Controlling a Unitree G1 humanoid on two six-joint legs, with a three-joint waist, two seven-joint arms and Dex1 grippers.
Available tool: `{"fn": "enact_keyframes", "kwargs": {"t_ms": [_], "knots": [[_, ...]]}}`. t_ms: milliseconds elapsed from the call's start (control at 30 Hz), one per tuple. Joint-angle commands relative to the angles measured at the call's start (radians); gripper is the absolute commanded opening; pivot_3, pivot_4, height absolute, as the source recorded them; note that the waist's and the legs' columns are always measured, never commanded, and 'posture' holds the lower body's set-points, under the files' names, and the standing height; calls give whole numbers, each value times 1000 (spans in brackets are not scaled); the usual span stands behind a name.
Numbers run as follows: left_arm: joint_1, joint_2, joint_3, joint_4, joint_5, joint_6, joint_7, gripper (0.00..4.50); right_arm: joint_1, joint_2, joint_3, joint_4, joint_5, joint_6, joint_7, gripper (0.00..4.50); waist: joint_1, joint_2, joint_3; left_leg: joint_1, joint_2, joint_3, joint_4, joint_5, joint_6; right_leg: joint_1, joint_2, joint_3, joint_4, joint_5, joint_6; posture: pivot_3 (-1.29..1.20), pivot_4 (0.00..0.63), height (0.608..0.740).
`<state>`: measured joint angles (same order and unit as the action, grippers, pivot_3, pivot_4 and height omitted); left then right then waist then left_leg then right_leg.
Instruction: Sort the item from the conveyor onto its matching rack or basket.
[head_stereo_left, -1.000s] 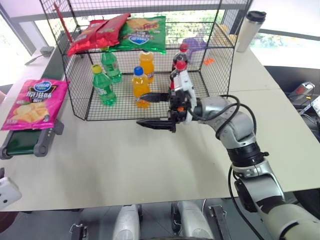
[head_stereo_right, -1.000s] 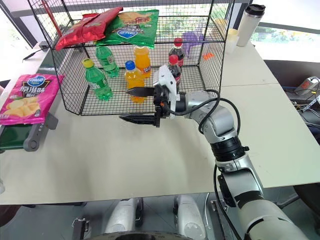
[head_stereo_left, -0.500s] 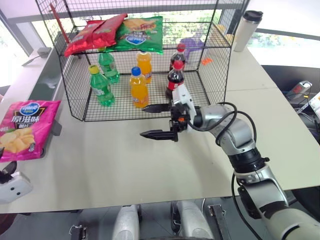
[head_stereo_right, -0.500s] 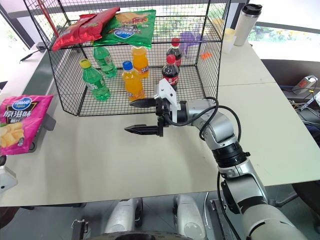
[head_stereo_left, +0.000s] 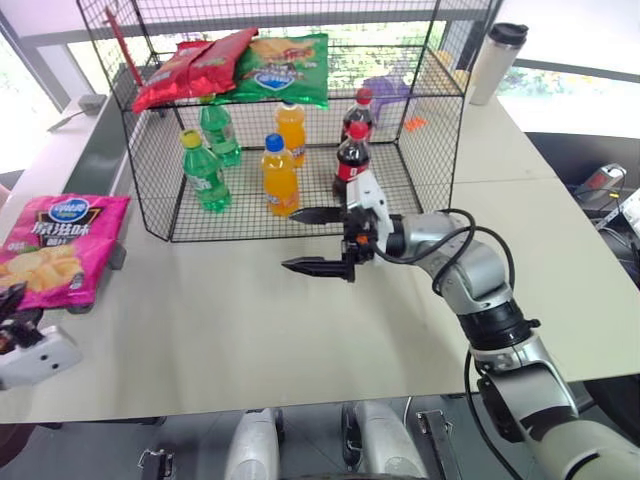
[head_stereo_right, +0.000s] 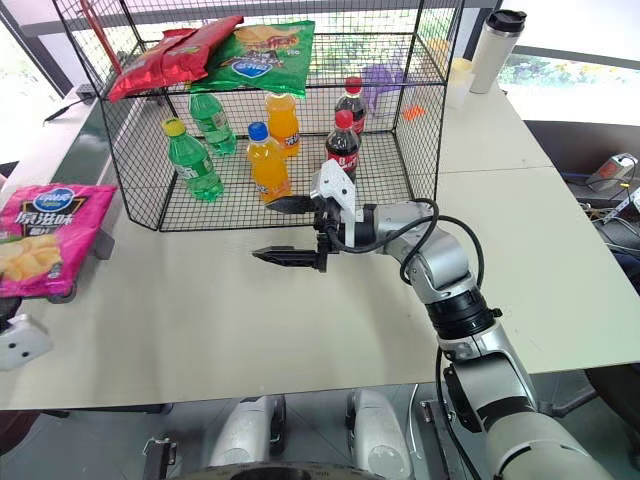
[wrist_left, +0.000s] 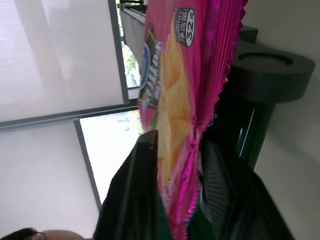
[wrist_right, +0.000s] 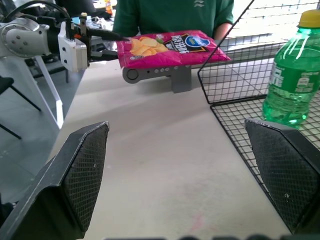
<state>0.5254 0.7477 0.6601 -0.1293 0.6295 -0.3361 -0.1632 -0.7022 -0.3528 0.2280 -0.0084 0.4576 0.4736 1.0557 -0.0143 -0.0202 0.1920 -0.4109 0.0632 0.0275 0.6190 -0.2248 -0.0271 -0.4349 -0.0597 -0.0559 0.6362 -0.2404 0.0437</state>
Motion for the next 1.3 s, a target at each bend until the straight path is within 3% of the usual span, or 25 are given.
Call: {"fn": "enact_keyframes", "kwargs": {"t_ms": [33, 300, 567, 667, 867, 1300], "knots": [[-8, 22, -11, 10, -22, 28, -21, 25, -1, 6, -26, -38, 1, -17, -17, 4500, -3, 0, 0, 0, 0, 0, 0, 0, 0, 0, 0, 0, 0, 0, 0, 0, 150, 740], [-14, -2, -4, -7, -48, 96, -16, 25, 7, 11, -36, -29, -5, -29, -47, 4500, -1, 0, 0, 1, 1, 0, 1, 0, 0, 0, 1, 0, 4, 0, 0, 0, 150, 740], [96, -116, 63, -141, -102, 119, -13, 25, 15, 12, -31, -11, -8, -47, -39, 4500, -2, 0, 0, 1, 1, 0, 4, 0, 0, -1, 0, 1, 8, -1, -1, 0, 150, 740], [131, -149, 63, -173, -102, 118, -13, 799, 11, 18, -28, 4, -13, -59, -37, 4500, 2, -1, 0, 1, 1, 0, 5, 0, 0, -1, 1, 1, 9, -2, -3, 0, 150, 740], [141, -164, 54, -172, -69, 126, 14, 3360, 7, 31, -27, 19, -18, -69, -28, 4500, 2, -1, 0, 1, 2, 0, 9, 0, 0, 0, 1, 1, 10, -2, -4, 0, 150, 740], [-6, -100, 6, -89, -30, 138, 92, 3360, 27, 35, -34, 4, -33, -63, -53, 4500, -2, -2, -1, 1, 2, 1, 10, 0, 0, 0, 0, 1, 11, -2, -4, 0, 150, 740]]}}
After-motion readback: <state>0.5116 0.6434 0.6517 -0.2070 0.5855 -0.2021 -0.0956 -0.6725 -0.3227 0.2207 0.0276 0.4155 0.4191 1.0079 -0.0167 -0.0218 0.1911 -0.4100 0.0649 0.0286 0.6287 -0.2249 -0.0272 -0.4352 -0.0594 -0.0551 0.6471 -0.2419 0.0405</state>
